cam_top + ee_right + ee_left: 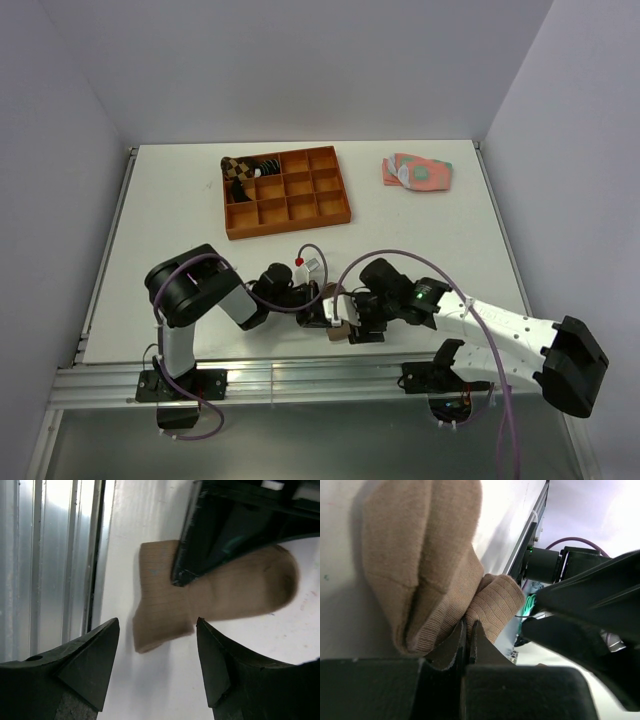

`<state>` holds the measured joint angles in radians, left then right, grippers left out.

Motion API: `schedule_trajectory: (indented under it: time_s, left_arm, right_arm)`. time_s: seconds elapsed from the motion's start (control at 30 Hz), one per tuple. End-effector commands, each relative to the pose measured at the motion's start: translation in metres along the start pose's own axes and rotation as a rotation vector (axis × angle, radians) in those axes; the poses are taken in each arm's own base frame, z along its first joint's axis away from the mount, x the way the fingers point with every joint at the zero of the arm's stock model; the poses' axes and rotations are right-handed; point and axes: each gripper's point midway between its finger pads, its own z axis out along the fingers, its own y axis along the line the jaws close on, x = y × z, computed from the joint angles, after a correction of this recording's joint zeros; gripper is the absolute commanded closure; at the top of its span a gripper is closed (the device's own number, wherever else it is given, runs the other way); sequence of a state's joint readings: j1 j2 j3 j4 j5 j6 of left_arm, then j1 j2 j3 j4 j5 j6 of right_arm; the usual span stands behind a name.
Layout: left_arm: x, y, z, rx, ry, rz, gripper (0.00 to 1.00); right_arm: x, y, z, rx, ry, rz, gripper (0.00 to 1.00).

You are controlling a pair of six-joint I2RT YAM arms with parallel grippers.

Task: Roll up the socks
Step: Roll the sock at the center of the board.

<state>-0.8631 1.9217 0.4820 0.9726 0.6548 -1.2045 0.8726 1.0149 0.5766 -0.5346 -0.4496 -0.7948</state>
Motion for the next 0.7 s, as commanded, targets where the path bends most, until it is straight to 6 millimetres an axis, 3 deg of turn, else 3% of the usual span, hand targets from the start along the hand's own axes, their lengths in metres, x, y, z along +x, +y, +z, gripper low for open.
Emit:
schedule_trajectory:
  time_s: [0.0, 0.17, 0.33, 0.5, 0.57, 0.63, 0.67]
  left_arm:
    - [0.018, 0.039, -0.006, -0.149, 0.056, -0.11, 1.0]
    - [0.017, 0.042, -0.006, -0.152, 0.062, -0.13, 1.0]
    - [0.017, 0.038, -0.005, -0.143, 0.071, -0.131, 1.0]
    - [0.018, 0.023, -0.005, -0.093, 0.095, -0.116, 0.99]
    - [0.015, 0.018, -0.006, -0.086, 0.091, -0.085, 0.93]
    - [0.012, 0.027, -0.008, -0.16, 0.079, -0.083, 0.89]
    - [0.004, 0.017, -0.008, -0.153, 0.055, -0.018, 0.84]
  right_arm:
    - [0.003, 0.001, 0.011, 0.009, 0.018, -0.025, 0.3]
    - [0.015, 0.013, 0.027, -0.022, 0.066, -0.039, 0.32]
    - [0.018, 0.006, 0.037, 0.026, 0.076, -0.046, 0.38]
    - [0.02, -0.003, 0.043, 0.062, 0.097, -0.031, 0.62]
    - [0.022, -0.003, 0.044, 0.054, 0.111, -0.024, 0.68]
    - [0.024, -0.001, 0.044, 0.043, 0.123, -0.023, 0.75]
    - [0.027, 0.001, 0.042, 0.034, 0.14, -0.019, 0.77]
